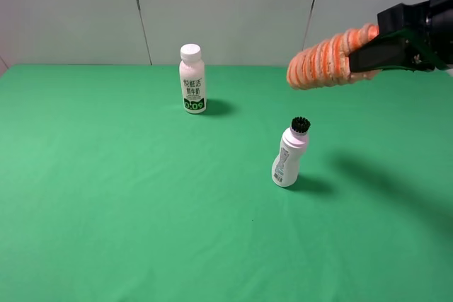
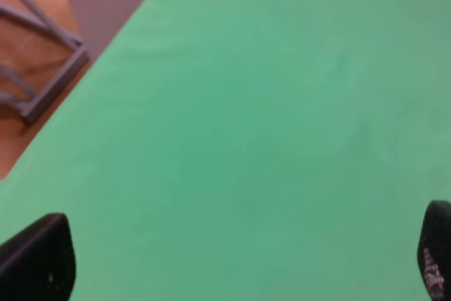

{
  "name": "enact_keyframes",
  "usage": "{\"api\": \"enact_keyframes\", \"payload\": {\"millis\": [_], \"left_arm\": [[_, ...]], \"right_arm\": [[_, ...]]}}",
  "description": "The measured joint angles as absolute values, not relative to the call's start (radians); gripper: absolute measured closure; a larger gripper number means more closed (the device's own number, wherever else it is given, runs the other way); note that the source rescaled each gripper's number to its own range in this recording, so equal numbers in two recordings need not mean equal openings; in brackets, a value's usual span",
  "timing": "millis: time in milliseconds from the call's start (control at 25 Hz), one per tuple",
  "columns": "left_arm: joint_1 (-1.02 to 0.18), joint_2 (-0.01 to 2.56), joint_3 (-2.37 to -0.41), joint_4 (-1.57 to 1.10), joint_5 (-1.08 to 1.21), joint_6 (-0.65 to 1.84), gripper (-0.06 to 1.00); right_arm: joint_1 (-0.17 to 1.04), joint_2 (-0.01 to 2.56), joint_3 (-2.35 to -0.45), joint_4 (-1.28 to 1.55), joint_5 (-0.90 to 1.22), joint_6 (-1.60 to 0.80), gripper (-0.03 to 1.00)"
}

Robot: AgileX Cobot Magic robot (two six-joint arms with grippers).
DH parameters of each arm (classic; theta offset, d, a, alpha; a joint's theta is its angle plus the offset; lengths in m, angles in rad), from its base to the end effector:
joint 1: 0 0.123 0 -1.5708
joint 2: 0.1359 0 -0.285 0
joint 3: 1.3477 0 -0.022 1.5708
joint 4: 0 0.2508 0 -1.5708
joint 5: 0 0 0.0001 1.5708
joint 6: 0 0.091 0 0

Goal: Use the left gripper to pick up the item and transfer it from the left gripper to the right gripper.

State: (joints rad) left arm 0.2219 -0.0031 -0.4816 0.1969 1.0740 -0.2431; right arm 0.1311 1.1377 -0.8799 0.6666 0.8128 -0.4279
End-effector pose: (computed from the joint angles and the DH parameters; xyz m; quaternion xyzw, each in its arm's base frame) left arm -0.0080 0.0143 0.2724 -0.2009 0.8325 0.0928 0.5078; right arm 0.2130 0.0693 0.3128 -0.1087 0.9098 0.2489 0.3138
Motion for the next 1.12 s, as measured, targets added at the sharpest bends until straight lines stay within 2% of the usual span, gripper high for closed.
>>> {"api": "enact_keyframes", "payload": {"millis": [560, 1120], "left_arm": [[0.238, -0.003, -0.482, 0.197, 1.074, -0.243, -0.03], [0.238, -0.003, -0.482, 0.197, 1.074, -0.243, -0.03]], "right_arm": [[-0.039, 1.527, -1.202, 0.641, 0.916, -0.395, 0.97], [-0.044, 1.805, -1.272, 0.62, 0.956, -0.415, 0.97]]}}
